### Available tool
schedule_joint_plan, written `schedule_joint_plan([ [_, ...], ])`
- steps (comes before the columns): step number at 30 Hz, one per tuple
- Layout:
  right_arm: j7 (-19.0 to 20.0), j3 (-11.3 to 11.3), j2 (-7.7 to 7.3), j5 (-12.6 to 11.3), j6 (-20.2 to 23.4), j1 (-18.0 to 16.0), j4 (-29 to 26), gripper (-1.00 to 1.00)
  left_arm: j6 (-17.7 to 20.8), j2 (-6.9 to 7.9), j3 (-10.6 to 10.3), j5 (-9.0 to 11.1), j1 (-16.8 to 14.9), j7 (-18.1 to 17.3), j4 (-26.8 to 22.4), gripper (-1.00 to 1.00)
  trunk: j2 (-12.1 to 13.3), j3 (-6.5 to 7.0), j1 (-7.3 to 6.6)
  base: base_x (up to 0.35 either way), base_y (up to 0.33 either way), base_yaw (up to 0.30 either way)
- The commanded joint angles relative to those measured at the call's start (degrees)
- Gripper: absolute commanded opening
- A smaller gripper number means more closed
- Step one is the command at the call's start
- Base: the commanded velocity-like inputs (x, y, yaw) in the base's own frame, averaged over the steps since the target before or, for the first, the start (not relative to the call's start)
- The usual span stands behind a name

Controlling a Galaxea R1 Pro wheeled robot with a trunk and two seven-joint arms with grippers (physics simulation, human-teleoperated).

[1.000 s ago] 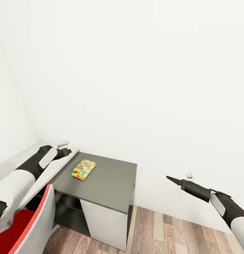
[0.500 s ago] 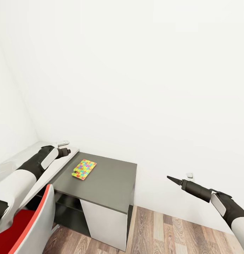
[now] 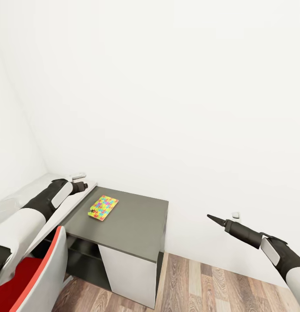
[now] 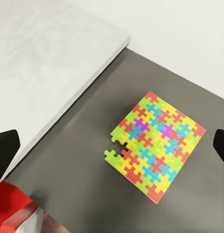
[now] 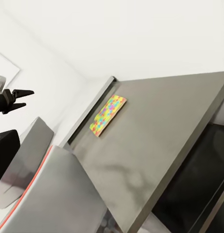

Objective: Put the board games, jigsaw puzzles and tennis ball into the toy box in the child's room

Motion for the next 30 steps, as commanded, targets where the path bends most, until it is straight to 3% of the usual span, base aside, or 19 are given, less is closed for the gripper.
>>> schedule_joint_plan([
  [1, 0.1, 0.0, 0.0, -0.3, 0.5, 0.0, 0.0, 1.0, 0.1, 0.08, -0.5, 0.6, -0.1, 0.5, -0.1, 1.0, -0.1, -0.09, 0.02, 0.0, 0.0, 0.0],
  [18, -0.2, 0.0, 0.39, -0.5, 0.4, 0.0, 0.4, 1.0, 0.2, 0.07, -0.5, 0.6, -0.1, 0.4, -0.1, 1.0, -0.1, -0.09, 0.02, 0.0, 0.0, 0.0],
  [25, 0.1, 0.0, 0.29, -0.6, 0.4, 0.0, 0.4, 1.0, 0.2, 0.12, -0.5, 0.5, -0.1, 0.4, -0.1, 1.0, -2.9, -1.35, 1.55, 0.0, 0.0, 0.0],
  [30, 0.1, -0.1, 0.06, -0.6, 0.5, 0.0, 0.4, 1.0, 0.1, 0.08, -0.5, 0.5, -0.1, 0.4, -0.1, 1.0, -2.9, -1.35, 1.55, 0.0, 0.0, 0.0],
])
